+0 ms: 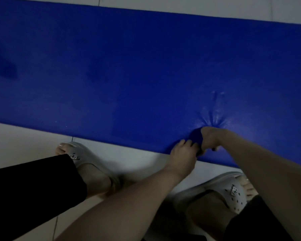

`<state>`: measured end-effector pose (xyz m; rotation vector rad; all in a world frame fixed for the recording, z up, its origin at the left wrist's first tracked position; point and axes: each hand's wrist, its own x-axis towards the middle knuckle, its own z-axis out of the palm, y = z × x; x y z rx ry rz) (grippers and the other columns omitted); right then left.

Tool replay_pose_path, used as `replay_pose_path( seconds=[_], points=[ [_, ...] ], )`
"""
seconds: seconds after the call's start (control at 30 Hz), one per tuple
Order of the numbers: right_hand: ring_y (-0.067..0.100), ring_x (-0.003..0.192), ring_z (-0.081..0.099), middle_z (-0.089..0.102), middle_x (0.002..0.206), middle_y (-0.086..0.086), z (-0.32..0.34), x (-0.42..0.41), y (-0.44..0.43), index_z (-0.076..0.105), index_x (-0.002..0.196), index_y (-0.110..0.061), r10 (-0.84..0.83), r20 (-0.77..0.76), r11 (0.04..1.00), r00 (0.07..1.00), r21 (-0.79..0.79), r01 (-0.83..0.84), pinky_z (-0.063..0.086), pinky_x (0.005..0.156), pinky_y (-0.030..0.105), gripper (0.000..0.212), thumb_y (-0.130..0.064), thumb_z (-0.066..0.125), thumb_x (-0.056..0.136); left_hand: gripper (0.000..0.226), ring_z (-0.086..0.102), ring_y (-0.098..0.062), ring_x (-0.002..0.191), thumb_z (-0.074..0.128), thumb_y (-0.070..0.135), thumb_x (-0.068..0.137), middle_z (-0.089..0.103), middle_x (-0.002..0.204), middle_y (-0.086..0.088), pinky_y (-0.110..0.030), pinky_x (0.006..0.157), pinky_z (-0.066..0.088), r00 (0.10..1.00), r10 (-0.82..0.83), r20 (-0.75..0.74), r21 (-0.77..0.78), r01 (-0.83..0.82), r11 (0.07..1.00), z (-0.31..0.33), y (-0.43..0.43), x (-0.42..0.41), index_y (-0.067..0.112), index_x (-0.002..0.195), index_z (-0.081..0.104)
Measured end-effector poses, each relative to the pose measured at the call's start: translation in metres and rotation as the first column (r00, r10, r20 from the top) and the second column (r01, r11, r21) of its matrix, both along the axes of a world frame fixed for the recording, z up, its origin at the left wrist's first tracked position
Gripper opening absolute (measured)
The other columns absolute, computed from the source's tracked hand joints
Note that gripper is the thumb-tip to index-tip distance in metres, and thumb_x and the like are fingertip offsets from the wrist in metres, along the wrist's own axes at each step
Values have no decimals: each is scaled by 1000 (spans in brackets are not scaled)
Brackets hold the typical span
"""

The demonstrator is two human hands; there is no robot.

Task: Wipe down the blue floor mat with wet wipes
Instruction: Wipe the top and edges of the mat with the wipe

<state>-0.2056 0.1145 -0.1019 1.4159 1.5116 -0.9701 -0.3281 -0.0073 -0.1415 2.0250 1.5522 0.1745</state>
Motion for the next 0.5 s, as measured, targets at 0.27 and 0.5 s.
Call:
replay_pose_path(
  seconds=[0.27, 0.5],
  points=[
    [21, 62, 60, 58, 78, 11, 1, 3, -4, 43, 104, -9, 81, 18, 993, 997, 80, -82, 42, 47, 24, 30, -4, 62, 82, 16, 58, -28, 73, 53, 21, 70, 55, 79, -3, -33, 50, 50, 989, -3, -146, 118, 20, 993, 3, 2, -109, 20, 81, 65],
    [24, 64, 61, 57, 84, 13, 2, 4, -5, 41, 102, -12, -34, -40, 996, 999, 82, 37, 47, 50, 28, 20, -4, 54, 89, 15, 54, -30, 89, 63, 12, 90, 58, 96, -12, -41, 73, 47, 821, 516, -244, 79, -514, 854, 14, -5, -194, 9, 104, 65]
  ],
)
